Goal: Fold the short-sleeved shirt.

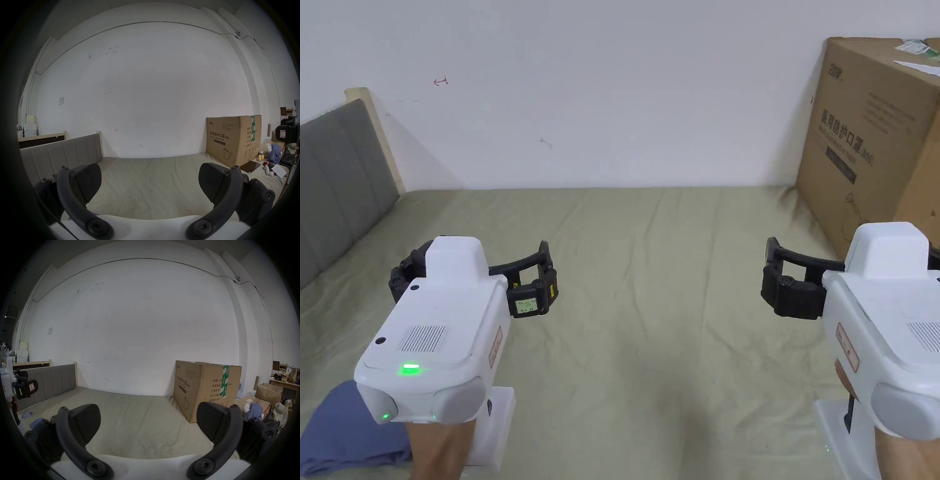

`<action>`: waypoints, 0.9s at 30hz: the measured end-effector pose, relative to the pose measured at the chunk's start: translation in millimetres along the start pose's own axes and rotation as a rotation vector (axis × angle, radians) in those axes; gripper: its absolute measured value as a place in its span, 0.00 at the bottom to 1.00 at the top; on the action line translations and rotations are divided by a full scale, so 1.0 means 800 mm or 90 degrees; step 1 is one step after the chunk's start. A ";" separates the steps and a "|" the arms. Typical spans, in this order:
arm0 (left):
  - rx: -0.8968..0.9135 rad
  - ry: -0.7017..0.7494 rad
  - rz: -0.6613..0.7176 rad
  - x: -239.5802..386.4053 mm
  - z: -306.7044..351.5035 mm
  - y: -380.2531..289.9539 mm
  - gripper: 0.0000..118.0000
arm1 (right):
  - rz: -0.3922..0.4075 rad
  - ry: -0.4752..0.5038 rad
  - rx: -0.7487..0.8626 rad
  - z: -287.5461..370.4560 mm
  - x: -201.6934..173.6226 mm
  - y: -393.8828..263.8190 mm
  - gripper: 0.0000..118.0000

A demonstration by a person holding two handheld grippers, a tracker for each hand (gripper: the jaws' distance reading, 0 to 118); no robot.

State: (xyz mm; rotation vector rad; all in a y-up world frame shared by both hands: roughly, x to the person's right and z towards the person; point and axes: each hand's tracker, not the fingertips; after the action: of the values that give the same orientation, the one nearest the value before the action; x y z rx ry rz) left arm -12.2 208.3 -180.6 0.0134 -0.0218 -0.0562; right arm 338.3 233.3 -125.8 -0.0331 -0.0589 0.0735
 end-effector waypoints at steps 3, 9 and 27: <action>0.001 0.002 0.001 0.001 -0.002 -0.002 1.00 | -0.007 -0.001 0.004 0.001 0.001 0.000 1.00; 0.002 0.004 0.005 -0.001 -0.001 -0.003 1.00 | -0.002 -0.002 0.006 0.001 0.002 0.000 1.00; 0.006 0.005 0.002 -0.002 -0.002 -0.002 1.00 | 0.002 -0.001 0.003 0.001 -0.002 0.001 1.00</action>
State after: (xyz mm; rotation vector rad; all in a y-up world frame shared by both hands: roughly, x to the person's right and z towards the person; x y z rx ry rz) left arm -14.2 206.6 -182.3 0.0237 -0.0142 -0.0521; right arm 336.8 234.0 -125.2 -0.0286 -0.0603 0.0773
